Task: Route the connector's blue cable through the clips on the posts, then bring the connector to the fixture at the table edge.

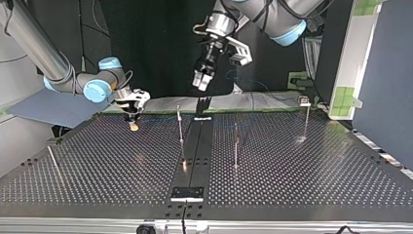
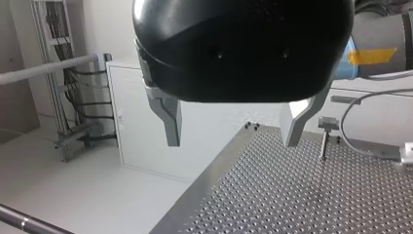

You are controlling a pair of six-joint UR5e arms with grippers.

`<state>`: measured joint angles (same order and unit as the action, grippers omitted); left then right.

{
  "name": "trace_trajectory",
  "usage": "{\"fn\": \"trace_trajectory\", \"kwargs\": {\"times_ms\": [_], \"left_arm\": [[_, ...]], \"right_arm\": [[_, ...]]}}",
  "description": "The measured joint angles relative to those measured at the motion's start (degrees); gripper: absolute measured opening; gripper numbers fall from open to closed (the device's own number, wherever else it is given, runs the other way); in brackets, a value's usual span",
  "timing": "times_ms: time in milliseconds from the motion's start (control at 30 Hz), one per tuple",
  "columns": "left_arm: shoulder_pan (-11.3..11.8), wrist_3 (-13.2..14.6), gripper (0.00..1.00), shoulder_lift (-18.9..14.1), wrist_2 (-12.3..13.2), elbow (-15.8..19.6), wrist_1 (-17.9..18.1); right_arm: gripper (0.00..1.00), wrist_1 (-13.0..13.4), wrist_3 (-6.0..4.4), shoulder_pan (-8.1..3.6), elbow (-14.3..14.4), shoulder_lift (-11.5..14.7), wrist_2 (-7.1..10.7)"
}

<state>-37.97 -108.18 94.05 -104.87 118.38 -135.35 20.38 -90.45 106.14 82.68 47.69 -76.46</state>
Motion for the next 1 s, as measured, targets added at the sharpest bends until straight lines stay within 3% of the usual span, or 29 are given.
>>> {"fn": "trace_trajectory", "kwargs": {"times_ms": [400, 1000], "left_arm": [[-0.24, 0.99, 1.00, -5.21, -1.07, 5.79, -0.01], [-0.29, 2.68, 1.00, -2.55, -1.45, 14.45, 0.88]], "right_arm": [[0.00, -0.03, -0.01, -0.17, -0.01, 0.00, -0.01], [0.00, 0.03, -0.01, 0.00, 0.00, 0.02, -0.02]]}}
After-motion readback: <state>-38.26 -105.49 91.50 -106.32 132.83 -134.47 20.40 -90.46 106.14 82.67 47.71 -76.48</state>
